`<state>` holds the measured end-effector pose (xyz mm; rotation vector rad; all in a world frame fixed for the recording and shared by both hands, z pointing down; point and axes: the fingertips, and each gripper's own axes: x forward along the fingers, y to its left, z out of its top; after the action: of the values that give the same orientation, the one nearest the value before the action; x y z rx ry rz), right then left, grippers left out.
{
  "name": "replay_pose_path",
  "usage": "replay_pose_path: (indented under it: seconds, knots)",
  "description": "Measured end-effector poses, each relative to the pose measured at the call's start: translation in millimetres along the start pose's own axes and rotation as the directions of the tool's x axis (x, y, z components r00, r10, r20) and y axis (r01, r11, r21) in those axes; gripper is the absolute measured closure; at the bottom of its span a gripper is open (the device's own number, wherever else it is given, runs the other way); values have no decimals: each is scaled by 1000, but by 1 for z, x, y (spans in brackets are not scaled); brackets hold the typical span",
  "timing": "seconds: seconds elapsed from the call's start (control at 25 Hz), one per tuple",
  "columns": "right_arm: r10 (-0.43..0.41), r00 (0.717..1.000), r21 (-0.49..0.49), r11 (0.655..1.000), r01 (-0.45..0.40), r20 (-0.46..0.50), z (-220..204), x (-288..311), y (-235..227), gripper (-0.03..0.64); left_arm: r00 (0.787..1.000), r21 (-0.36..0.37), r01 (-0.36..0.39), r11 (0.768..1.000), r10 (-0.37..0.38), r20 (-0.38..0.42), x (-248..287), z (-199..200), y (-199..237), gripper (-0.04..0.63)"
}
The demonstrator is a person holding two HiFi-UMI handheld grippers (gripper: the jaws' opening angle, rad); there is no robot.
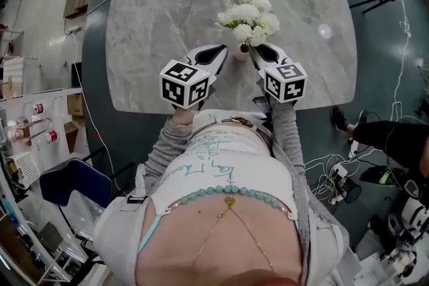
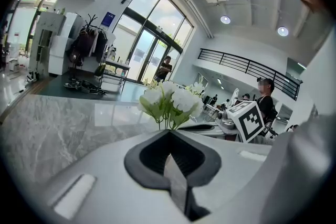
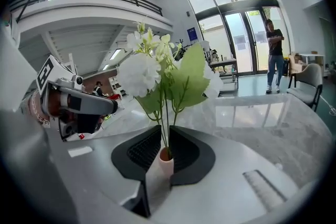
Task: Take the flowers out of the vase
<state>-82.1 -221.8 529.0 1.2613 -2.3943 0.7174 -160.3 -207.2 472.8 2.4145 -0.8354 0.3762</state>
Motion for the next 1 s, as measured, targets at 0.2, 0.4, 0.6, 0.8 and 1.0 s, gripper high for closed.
replay_pose_path:
  seconds: [0.2, 0.4, 0.6, 0.8, 1.0]
  knots:
    - [46, 999, 20, 999, -46, -5, -1, 4, 3, 468, 1000, -10, -3, 1000, 3, 5, 0, 1, 5, 594]
    - [55, 998, -5, 998, -55, 9, 4, 10, 4, 377, 1000, -17, -7, 1000, 8, 10, -2, 1, 7, 594]
    - [77, 997, -17, 997, -77, 19, 8, 20, 4, 365, 1000, -22, -9, 1000, 9, 7, -2, -1, 9, 594]
    - [94, 995, -26, 995, -94, 13, 11, 28, 5, 365, 1000, -29, -16, 999, 16, 8, -5, 0, 13, 594]
    - [127, 992, -27, 992, -127, 8, 10, 35, 3, 365, 999, -44, -34, 998, 35, 20, -8, 0, 15, 594]
